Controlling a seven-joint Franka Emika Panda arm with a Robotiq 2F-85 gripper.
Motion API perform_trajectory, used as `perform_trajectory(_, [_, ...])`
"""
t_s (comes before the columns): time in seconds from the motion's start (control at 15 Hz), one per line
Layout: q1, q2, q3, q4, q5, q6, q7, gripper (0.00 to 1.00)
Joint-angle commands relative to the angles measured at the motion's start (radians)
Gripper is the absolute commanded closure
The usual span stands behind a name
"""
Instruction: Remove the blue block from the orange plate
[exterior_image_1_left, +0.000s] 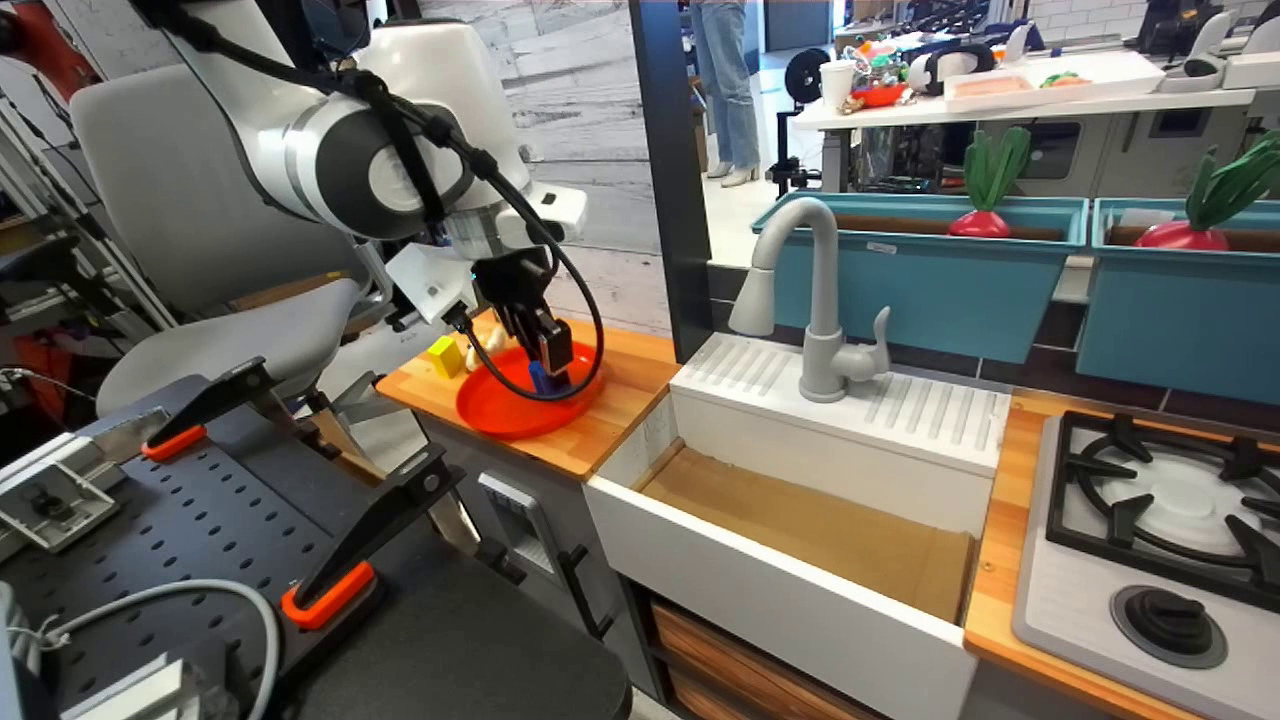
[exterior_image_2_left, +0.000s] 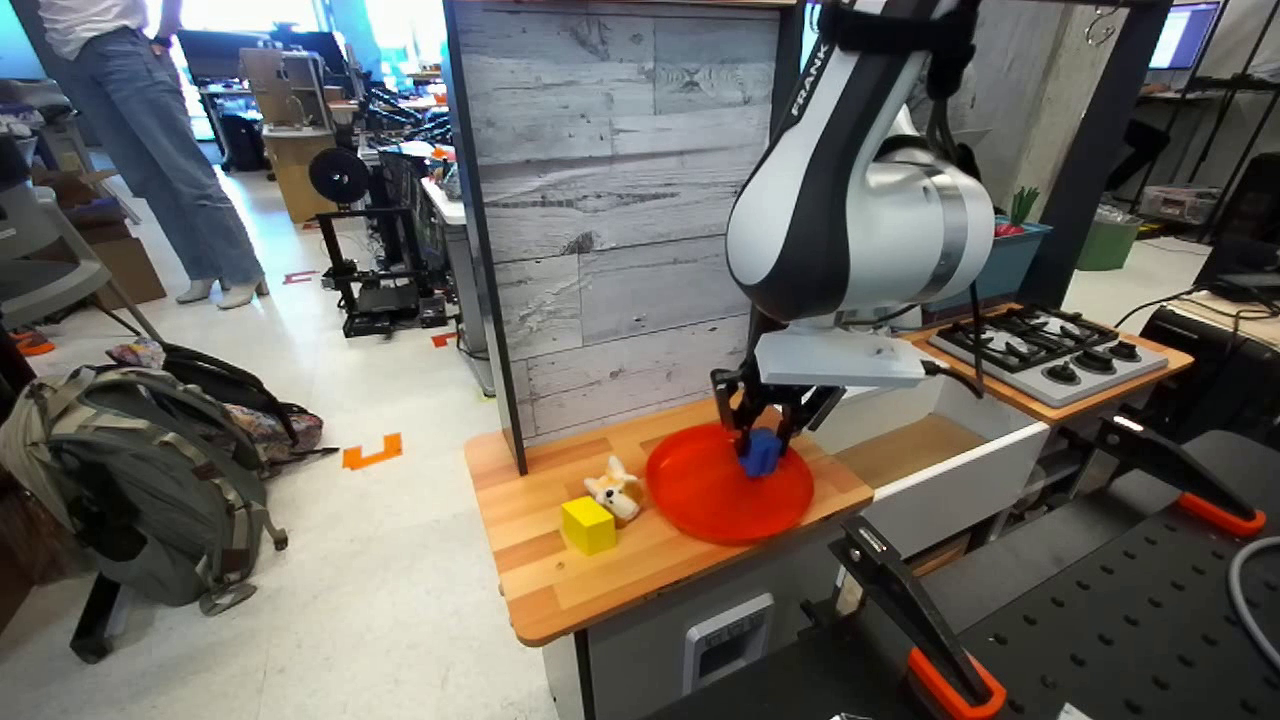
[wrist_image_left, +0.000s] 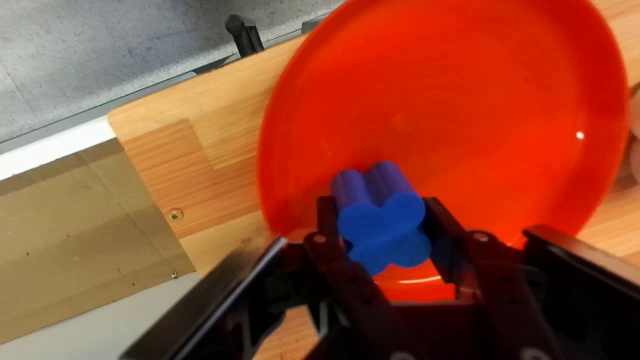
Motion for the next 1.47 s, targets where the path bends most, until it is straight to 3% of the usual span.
perform_trajectory(0.0, [-0.009, -0.117, 0.027, -0.13, 0.038, 0.034, -0.03, 0.8])
perform_trajectory(0.6, [-0.054, -0.201, 0.005, -0.251, 0.044, 0.021, -0.036, 0.8])
perform_trajectory(1.4, [-0.101, -0.13, -0.045, -0.188, 0.047, -0.008, -0.029, 0.8])
